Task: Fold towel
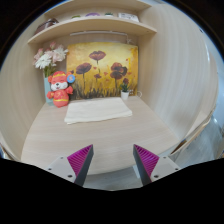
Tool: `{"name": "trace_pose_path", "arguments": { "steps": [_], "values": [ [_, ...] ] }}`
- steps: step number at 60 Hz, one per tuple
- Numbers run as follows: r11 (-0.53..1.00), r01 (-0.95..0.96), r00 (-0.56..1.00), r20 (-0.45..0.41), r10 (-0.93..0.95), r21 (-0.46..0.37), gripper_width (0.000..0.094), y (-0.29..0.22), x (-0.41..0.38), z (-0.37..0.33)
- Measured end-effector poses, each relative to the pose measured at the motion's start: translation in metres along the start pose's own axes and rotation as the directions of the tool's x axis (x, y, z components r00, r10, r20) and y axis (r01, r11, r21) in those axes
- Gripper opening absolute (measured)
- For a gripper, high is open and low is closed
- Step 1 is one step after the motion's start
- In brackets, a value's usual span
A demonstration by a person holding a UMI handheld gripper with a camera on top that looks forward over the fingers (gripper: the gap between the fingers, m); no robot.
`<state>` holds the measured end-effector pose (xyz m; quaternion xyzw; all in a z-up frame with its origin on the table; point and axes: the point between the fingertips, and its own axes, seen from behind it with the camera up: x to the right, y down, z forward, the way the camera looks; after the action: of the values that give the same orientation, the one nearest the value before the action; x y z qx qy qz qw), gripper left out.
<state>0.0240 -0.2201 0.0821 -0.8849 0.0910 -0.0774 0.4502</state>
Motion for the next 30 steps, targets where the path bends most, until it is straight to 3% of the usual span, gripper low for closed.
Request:
{"name": "trace_pose_path", "arguments": {
  "steps": [14, 30],
  "values": [
    [0.995, 0.094, 0.986, 0.141, -0.091, -0.020, 0.0812, -0.038, -0.125, 0.098],
    [0.988, 0.150, 0.967, 0.214, -0.141, -0.027, 0.0790, -0.089, -0.217, 0.211]
  ]
}}
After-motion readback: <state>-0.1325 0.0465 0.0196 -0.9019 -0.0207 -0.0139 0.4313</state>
